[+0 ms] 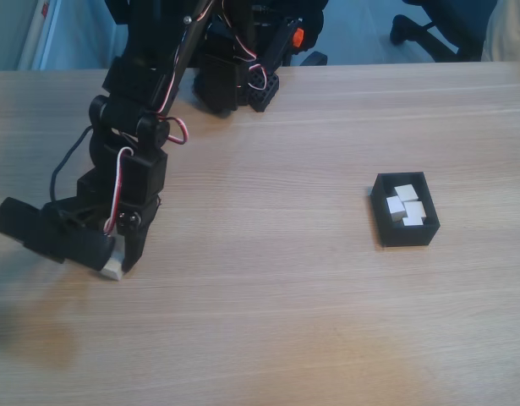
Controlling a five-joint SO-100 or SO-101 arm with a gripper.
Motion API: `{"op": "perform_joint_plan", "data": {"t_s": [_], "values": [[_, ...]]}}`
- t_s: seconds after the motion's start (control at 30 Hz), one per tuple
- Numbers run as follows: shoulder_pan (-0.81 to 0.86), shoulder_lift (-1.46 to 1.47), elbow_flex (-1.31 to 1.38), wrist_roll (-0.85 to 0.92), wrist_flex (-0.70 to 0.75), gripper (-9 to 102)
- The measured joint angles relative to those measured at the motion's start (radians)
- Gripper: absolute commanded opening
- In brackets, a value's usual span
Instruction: Pick blocks and place them in the box.
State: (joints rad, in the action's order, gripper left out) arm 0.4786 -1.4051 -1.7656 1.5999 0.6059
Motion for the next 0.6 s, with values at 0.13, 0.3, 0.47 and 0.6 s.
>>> {"op": "perform_joint_plan", "data": {"t_s": [0.13,0.3,0.47,0.6], "values": [[-0.048,-0.107,-0.089,-0.009,0.0,0],[-0.183,-0.357,-0.282,-0.012,0.0,0],[-0.371,-0.607,-0.422,-0.072,0.054,0],[-0.528,-0.753,-0.465,-0.14,0.123,0]]}}
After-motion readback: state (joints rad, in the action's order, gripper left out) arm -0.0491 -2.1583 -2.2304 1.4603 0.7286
